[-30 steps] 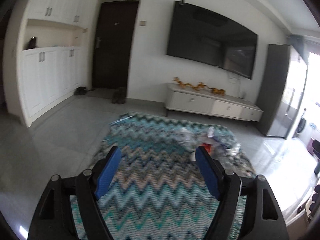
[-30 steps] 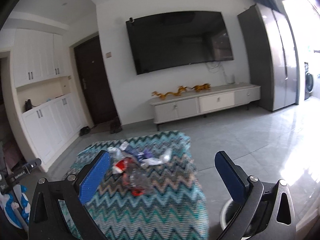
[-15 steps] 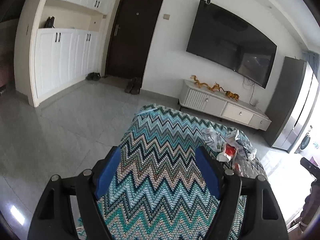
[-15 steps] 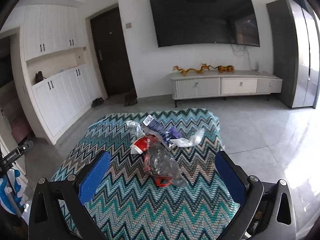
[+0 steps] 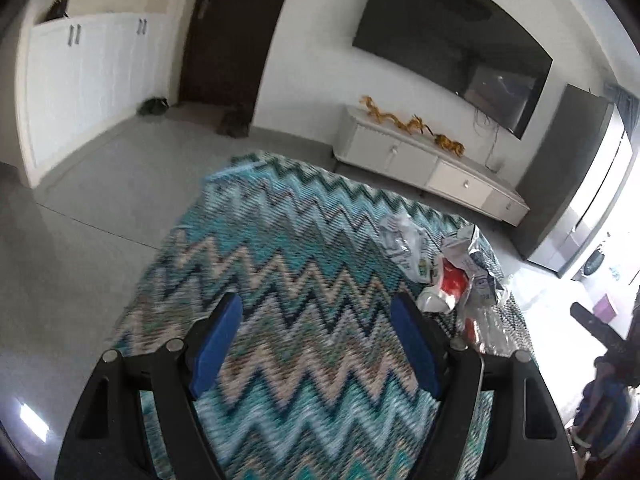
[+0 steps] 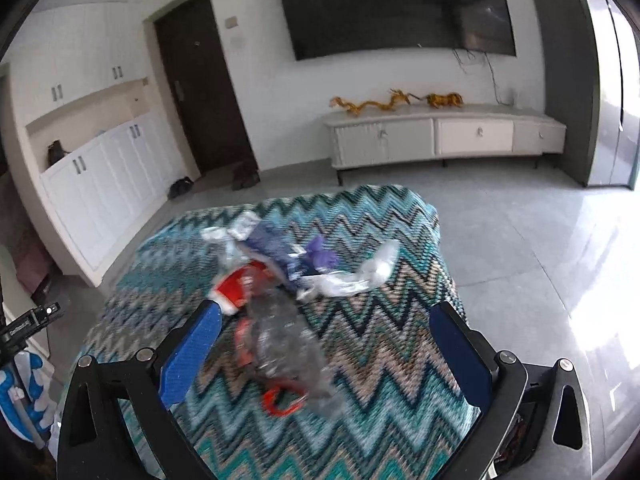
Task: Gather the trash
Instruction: 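Grasp the white printed wrapper with the left gripper while the right grasps a clear plastic bag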
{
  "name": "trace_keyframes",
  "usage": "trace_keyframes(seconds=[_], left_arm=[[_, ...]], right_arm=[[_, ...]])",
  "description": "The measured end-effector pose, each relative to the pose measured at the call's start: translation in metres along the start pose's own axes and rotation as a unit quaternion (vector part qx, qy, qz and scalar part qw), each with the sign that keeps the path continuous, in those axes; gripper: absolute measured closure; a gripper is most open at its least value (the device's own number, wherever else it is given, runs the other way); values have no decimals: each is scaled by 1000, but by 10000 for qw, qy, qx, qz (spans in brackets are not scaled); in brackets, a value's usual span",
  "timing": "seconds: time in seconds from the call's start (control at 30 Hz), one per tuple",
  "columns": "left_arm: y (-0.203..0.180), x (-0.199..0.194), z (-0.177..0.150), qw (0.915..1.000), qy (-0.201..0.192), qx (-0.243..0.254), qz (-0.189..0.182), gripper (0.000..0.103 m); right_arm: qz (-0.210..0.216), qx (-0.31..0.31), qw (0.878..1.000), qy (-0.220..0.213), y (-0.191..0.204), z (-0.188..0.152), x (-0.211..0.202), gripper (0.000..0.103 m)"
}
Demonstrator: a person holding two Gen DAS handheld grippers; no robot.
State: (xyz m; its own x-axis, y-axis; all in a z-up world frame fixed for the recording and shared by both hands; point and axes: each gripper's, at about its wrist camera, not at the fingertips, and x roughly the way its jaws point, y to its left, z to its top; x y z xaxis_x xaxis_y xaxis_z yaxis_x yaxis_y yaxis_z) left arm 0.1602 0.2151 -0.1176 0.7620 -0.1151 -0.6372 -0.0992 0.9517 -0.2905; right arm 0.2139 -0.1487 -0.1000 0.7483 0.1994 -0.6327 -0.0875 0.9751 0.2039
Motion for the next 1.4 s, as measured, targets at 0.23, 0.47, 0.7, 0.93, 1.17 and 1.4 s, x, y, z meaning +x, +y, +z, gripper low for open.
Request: trace_keyframes(seconds=[0.23,0.47,0.7,0.93,1.17,1.4], left_arm=[[-45,80,38,9987,375,83,-327,27],[-78,162,70,9942,828,-450,-516,25],[-85,226,70,9866,1406,-756,-321,25],[-73,242,71,9800,1579,-1060,-584,57],[-64,213,72,9781,1427,-1158,-980,86],[-41,143,78,9822,984,-1182,-1076,87]], right_arm=[[138,357,9991,194,-27,17,58,5],[212,662,9968,385,-45,28,104,5],[384,1311,9879,735,-70,24,143,22],[564,1470,9833,910,-70,15,165,53],[755,1364,9859,606,-60,15,143,67],[840,1014,9912,96,-43,28,86,67]])
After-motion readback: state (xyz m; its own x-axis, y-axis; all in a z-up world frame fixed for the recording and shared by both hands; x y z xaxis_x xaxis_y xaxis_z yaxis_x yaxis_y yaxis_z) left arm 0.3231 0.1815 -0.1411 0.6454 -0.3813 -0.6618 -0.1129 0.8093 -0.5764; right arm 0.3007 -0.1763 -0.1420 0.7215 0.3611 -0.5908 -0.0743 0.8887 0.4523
